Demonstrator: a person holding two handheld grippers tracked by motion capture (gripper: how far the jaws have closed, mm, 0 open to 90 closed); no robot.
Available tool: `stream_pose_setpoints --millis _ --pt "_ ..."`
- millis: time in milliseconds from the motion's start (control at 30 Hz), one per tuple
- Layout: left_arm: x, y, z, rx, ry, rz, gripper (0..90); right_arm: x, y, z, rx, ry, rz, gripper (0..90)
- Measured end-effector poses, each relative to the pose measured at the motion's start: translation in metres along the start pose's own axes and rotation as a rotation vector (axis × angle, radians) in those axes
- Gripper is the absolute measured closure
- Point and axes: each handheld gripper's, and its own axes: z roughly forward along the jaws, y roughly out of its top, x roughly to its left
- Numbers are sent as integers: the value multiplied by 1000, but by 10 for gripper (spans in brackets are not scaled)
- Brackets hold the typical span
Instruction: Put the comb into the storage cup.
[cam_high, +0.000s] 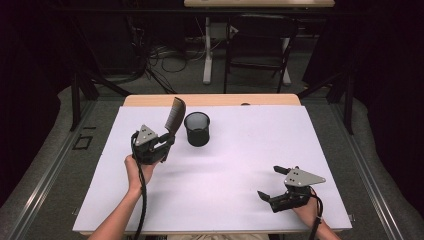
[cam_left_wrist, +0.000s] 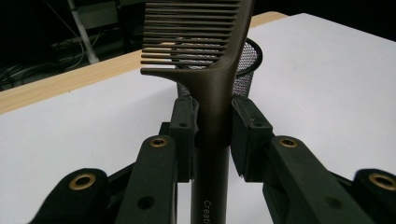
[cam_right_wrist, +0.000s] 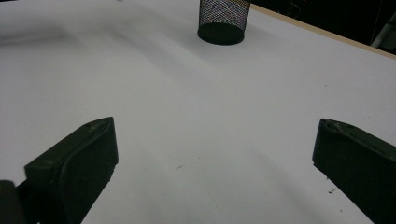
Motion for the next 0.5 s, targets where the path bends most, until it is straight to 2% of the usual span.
stream_pose_setpoints --millis 500 --pt "2 5 6 -18 18 4 724 0 0 0 3 -2 4 0"
